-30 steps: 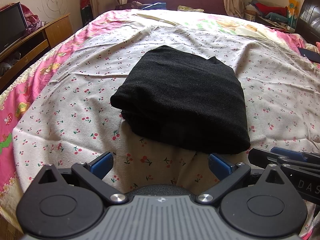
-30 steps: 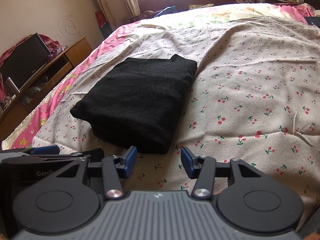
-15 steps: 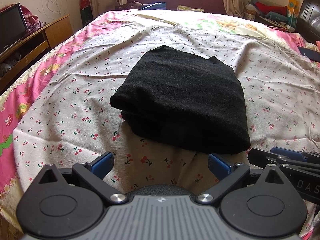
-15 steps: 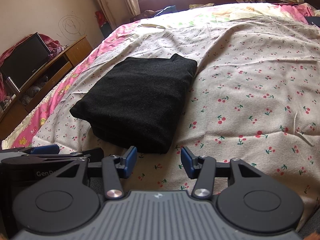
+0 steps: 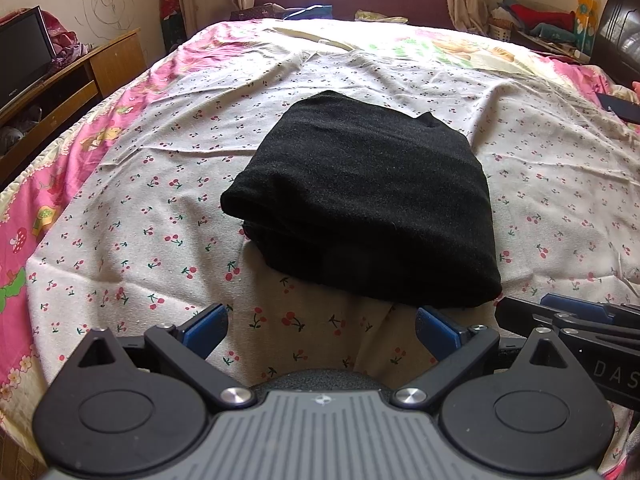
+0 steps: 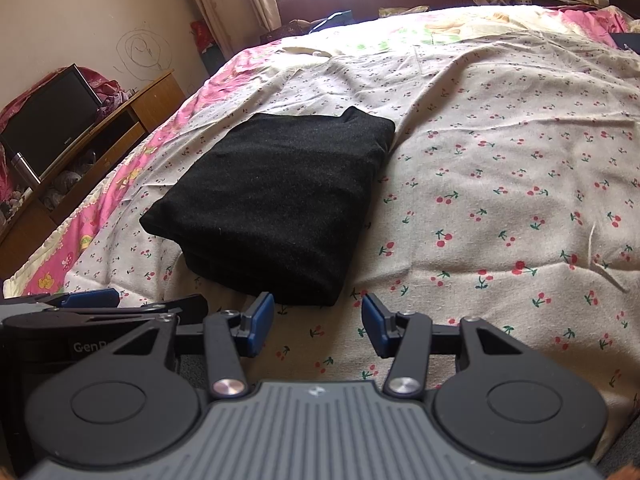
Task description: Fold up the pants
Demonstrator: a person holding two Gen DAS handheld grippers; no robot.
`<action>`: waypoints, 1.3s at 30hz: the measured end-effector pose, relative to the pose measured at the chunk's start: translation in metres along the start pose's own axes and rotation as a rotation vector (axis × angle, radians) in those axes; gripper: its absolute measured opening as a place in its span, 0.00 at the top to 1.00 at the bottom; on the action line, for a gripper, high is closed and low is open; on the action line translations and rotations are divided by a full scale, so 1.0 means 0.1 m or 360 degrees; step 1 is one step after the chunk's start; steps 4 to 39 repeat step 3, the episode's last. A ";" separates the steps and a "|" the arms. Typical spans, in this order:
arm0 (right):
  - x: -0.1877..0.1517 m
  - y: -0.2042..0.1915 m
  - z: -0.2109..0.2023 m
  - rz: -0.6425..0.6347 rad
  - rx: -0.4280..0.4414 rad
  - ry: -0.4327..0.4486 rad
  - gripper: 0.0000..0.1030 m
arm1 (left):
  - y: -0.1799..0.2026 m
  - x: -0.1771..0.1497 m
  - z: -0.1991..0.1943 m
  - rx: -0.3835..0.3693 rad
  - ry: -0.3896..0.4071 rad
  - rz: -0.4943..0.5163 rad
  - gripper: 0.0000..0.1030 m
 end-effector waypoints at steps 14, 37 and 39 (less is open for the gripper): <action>0.00 0.01 0.00 0.0003 0.0002 -0.0003 0.51 | 0.00 0.00 -0.01 0.0002 0.0001 0.0003 0.00; 0.00 0.01 0.00 0.0003 0.0002 -0.0003 0.51 | 0.00 0.00 -0.01 0.0002 0.0001 0.0003 0.00; 0.00 0.01 0.00 0.0003 0.0002 -0.0003 0.51 | 0.00 0.00 -0.01 0.0002 0.0001 0.0003 0.00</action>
Point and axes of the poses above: each gripper's, at about its wrist camera, not at the fingertips, and z roughly the way its jaws point, y to its right, x to its top, the point moved 4 cm from there along z, roughly the way its jaws point, and after that the axes turned 4 degrees about y, right-handed, at the moved point
